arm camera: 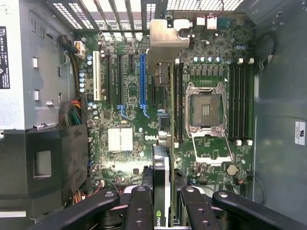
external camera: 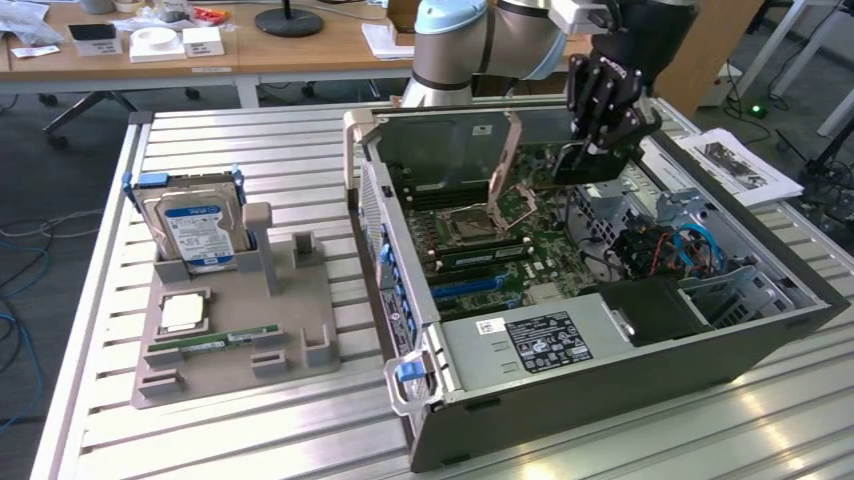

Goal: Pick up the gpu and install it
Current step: 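Insert the gpu into the slot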

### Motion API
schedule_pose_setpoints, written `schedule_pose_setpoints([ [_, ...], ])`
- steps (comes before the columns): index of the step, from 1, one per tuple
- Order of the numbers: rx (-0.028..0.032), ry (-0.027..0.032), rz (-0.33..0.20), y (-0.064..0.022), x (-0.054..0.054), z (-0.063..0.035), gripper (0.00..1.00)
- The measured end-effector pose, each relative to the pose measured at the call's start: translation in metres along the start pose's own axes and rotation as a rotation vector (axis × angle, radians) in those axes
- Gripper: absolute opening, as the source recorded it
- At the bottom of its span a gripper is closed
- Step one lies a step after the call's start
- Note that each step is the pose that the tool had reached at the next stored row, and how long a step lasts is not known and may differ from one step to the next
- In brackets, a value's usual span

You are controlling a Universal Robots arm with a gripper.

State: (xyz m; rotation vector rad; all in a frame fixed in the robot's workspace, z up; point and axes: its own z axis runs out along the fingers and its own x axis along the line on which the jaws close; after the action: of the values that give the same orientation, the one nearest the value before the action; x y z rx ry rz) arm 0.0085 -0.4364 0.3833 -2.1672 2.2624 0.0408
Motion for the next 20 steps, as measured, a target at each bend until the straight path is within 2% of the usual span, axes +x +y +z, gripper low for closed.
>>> schedule_pose_setpoints([
  [12,0.0000,0.0000,0.000,-0.0002,0.000,0.0146,0.27],
  [20,0.0001,-0.0001,0.000,0.0013,0.000,0.0159,0.27],
])
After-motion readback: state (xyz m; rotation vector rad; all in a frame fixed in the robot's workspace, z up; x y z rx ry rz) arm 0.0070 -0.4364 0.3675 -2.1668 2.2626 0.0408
